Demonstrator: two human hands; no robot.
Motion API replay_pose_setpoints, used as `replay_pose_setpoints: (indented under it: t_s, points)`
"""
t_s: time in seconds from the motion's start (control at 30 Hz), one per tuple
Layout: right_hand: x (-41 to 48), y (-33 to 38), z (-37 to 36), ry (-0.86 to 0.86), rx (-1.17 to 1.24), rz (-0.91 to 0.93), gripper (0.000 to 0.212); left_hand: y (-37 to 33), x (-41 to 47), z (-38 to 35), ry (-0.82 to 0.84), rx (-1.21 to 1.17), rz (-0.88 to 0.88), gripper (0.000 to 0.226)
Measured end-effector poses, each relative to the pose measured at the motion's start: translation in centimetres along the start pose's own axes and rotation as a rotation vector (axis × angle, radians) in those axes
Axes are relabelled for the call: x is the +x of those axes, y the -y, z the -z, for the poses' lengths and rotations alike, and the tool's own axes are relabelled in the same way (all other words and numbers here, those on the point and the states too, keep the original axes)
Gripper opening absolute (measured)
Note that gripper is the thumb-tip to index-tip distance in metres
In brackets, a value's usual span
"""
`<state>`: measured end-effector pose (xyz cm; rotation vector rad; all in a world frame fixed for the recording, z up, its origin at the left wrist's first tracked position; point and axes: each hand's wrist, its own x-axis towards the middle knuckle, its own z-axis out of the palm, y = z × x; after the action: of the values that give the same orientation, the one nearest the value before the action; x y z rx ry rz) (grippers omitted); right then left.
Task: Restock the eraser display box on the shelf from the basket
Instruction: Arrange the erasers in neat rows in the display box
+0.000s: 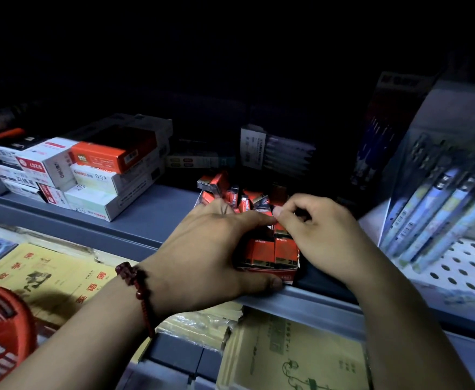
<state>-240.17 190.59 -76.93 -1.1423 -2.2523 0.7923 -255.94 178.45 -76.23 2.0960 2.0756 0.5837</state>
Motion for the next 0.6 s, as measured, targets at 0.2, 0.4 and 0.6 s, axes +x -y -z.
replay_pose_setpoints:
  t_s: [0.2, 0.4, 0.6]
  points:
    - [0.6, -0.1, -1.1, -0.115, 0.009, -0.022, 0.042, 0.1, 0.4, -0.2, 0.020, 0.055, -0.027, 0.071]
    - [0.5, 0.0, -0.4, -0.064, -0.025, 0.005, 0.036, 0.0, 0.5, 0.1, 0.033, 0.050, -0.031, 0.067]
    - [0.5, 0.8, -1.3, -0.088, -0.054, -0.019, 0.048, 0.1, 0.4, 0.3, 0.052, 0.018, -0.044, 0.066]
